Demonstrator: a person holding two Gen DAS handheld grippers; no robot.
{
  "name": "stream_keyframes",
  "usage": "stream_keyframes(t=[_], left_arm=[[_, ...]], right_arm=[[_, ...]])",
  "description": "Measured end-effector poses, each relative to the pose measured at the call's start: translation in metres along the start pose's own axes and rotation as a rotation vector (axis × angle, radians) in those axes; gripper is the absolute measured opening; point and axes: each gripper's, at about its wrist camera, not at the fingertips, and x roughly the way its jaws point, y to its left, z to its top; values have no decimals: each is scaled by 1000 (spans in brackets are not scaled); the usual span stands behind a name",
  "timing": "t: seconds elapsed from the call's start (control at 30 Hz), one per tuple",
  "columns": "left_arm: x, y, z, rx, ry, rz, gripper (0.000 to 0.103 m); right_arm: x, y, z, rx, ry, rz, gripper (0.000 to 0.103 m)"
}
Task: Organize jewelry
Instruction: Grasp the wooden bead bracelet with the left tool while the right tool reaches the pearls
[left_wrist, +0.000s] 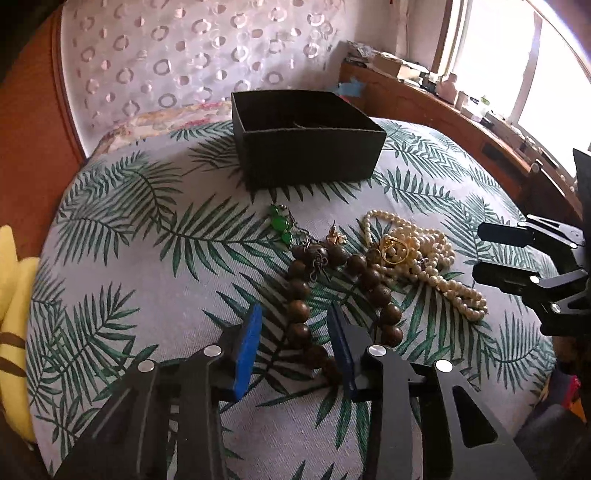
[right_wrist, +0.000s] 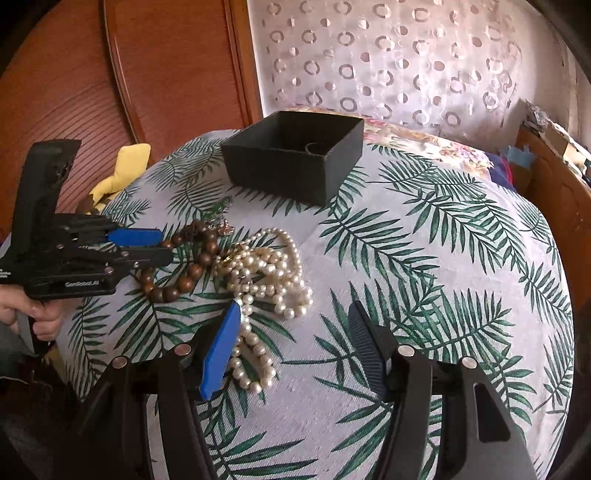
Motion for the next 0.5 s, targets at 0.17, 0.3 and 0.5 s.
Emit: stream_keyframes(t=[0.17, 0.3, 0.5], left_arm=[[-2, -4, -1, 33, -2, -7, 12], [-17, 0, 4, 13, -41, -7, 12], [-48, 3, 18, -2, -125, -22, 12]], right_arm=[[1, 1, -2, 5, 1, 8, 63], [4, 2, -3, 4, 8, 16, 63], [7, 6, -5, -3, 19, 38, 63]])
